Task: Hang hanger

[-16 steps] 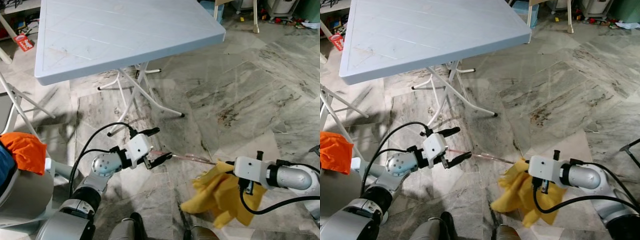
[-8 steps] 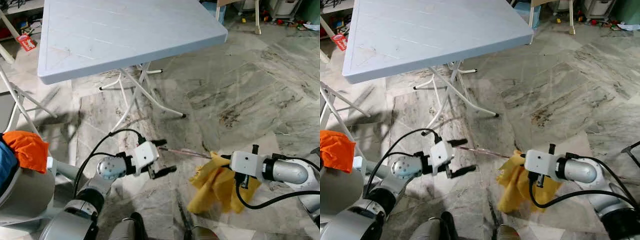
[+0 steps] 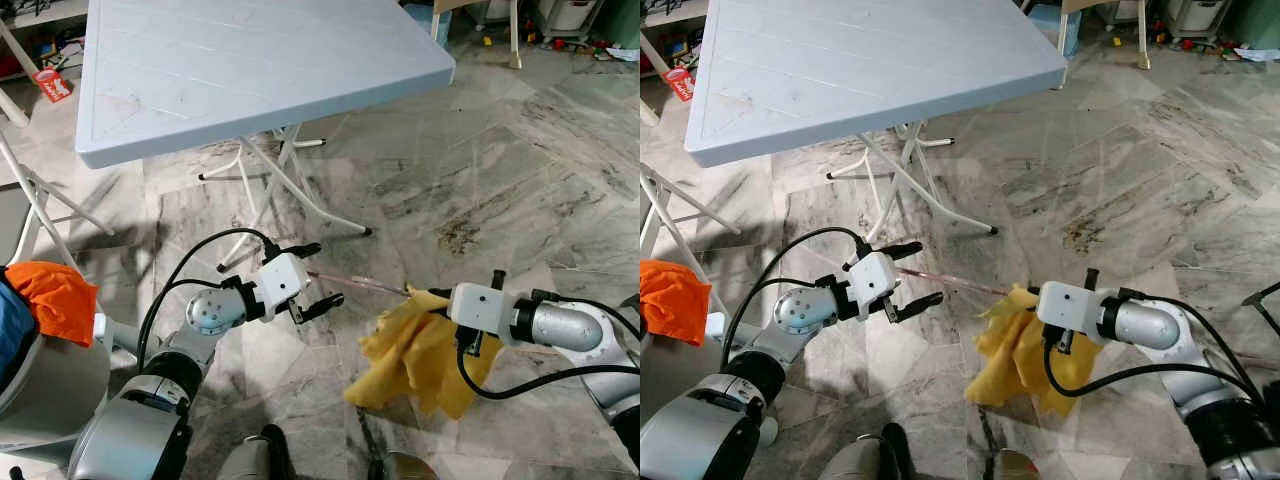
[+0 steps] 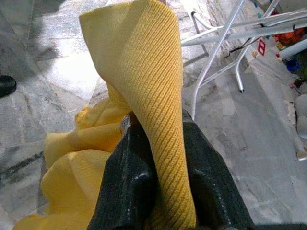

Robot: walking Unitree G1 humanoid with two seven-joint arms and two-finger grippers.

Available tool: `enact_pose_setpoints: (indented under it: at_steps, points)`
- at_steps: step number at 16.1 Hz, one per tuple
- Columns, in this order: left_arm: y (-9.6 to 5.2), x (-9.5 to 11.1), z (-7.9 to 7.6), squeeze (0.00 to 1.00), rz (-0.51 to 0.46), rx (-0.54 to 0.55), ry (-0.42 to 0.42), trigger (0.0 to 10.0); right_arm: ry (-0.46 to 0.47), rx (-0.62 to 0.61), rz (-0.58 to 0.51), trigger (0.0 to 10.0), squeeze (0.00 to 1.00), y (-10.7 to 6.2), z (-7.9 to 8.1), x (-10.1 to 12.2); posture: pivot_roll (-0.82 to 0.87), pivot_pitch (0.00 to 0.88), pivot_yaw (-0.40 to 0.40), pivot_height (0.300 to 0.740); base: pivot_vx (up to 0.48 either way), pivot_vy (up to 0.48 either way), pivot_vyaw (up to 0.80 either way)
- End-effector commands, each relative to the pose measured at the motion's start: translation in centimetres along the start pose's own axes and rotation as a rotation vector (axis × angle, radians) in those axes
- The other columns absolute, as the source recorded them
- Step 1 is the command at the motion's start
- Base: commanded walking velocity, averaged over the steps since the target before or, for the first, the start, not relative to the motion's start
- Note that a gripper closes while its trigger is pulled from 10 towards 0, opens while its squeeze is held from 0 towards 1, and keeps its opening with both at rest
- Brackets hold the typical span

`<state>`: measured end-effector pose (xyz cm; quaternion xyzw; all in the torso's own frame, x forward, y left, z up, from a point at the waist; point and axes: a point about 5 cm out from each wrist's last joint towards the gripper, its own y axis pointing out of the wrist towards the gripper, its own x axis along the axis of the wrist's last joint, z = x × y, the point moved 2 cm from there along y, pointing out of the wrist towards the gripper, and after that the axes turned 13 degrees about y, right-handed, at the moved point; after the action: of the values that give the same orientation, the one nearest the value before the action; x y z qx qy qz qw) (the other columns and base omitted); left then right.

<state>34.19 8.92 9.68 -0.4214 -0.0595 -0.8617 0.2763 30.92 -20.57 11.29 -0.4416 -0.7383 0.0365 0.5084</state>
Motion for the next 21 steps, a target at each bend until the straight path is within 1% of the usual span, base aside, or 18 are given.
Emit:
enact_pose_setpoints:
  at_steps: [1,2,3,7,9,12,14,18,21]
  points:
    - [-0.2,-0.4,-0.2,0.00,0.020,-0.027,-0.007,9.8,-0.014,-0.015,-0.031,10.0,0.00,-0.2,-0.5,0.6,-0.21,0.175,0.051,0.740,0.000,0.000,0.00]
    - [-0.1,-0.4,-0.4,0.00,0.022,-0.044,-0.012,4.1,-0.019,-0.010,-0.037,10.0,0.00,-0.2,-0.6,0.8,-0.21,0.175,0.051,0.740,0.000,0.000,0.00]
    - [-0.1,-0.4,-0.5,0.00,0.020,-0.056,-0.019,0.0,-0.024,-0.001,-0.040,10.0,0.00,-0.3,-0.6,0.9,-0.21,0.175,0.051,0.740,0.000,0.000,0.00]
    - [0.1,-0.5,-1.3,0.00,0.016,-0.147,-0.055,0.0,-0.059,0.050,-0.037,10.0,0.00,-1.2,-0.6,1.2,-0.22,0.176,0.054,0.740,0.000,0.000,0.00]
    - [0.0,-0.5,-1.5,0.00,0.018,-0.162,-0.058,0.0,-0.068,0.057,-0.031,10.0,0.00,-1.5,-0.7,1.2,-0.22,0.177,0.056,0.740,0.000,0.000,0.00]
    - [0.0,-0.5,-1.7,0.00,0.014,-0.183,-0.065,0.0,-0.082,0.115,0.008,10.0,0.00,-2.5,-0.5,0.7,-0.23,0.178,0.058,0.740,0.000,0.000,0.00]
    - [0.1,-0.5,-1.8,0.00,0.015,-0.195,-0.068,0.0,-0.084,0.142,0.032,10.0,0.00,-2.9,-0.4,0.4,-0.23,0.177,0.059,0.740,0.000,0.000,0.00]
    - [-0.1,-0.8,-2.9,0.00,0.031,-0.256,-0.071,0.0,-0.082,0.161,0.041,10.0,0.00,-3.2,-0.4,0.5,-0.23,0.177,0.060,0.740,0.000,0.000,0.00]
    - [-0.1,-0.9,-3.5,0.00,0.034,-0.279,-0.077,0.0,-0.092,0.147,0.018,10.0,0.00,-3.1,-0.7,1.2,-0.23,0.179,0.062,0.740,0.000,0.000,0.00]
